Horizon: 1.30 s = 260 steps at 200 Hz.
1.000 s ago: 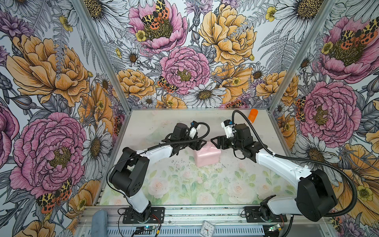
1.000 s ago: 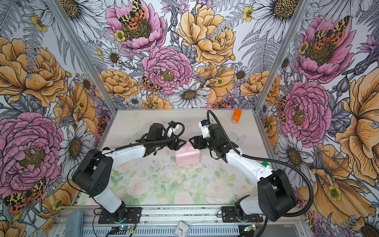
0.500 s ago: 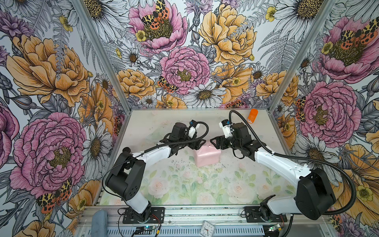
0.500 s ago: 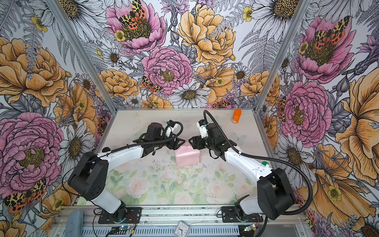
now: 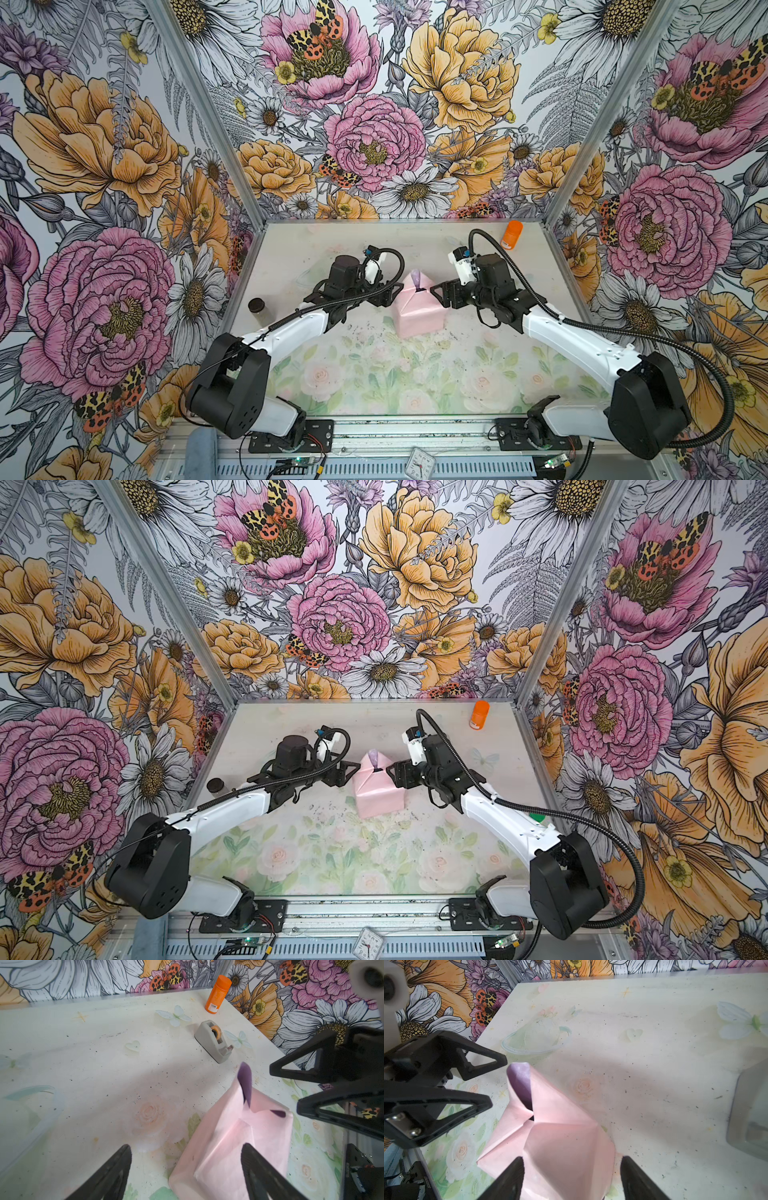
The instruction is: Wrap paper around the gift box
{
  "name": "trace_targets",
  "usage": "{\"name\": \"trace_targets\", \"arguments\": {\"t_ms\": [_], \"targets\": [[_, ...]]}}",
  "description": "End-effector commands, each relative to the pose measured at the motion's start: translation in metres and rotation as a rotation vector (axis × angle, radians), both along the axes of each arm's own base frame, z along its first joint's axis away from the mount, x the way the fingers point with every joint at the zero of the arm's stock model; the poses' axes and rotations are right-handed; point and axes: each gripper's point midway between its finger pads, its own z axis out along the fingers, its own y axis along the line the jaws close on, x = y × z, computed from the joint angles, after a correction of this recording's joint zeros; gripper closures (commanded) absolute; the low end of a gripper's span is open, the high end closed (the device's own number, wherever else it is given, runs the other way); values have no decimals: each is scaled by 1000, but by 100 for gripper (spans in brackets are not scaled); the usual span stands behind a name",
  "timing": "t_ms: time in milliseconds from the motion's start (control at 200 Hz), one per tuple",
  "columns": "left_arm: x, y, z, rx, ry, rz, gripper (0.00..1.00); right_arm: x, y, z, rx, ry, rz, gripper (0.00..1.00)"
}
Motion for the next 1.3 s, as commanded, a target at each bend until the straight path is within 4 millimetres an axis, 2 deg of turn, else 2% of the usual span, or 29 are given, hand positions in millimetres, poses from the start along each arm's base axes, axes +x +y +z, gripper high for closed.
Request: {"name": "trace_targets", "arguments": {"t_ms": [0, 200, 340, 425, 610, 791, 891, 1156, 1296], "targets": [[-1, 5, 15, -34, -47, 33, 16, -3, -1, -8, 3, 27, 0, 26], [-9, -2, 7, -13, -39, -8, 16, 1, 7, -28, -17, 84, 11, 28], [-8, -8, -10, 34, 1, -5, 16, 3, -2, -37, -58, 93, -31, 29], [-8, -11, -14, 42, 8, -4, 17, 4, -8, -43, -92, 97, -56, 29], [-4, -19, -1, 21, -24, -30, 16, -1, -6, -58, -98, 148, -41, 29], [9, -28, -3, 2, -29, -78, 21, 0, -1, -56, -79, 157, -24, 29], [13, -28, -10, -10, -7, -107, 23, -2, 3, -55, -70, 158, -1, 29], [11, -21, 2, -133, -37, -164, 25, -3, 6, -59, -61, 180, 9, 30], [11, -28, -6, -145, -13, -234, 27, -4, 6, -59, -58, 180, 14, 31]]}}
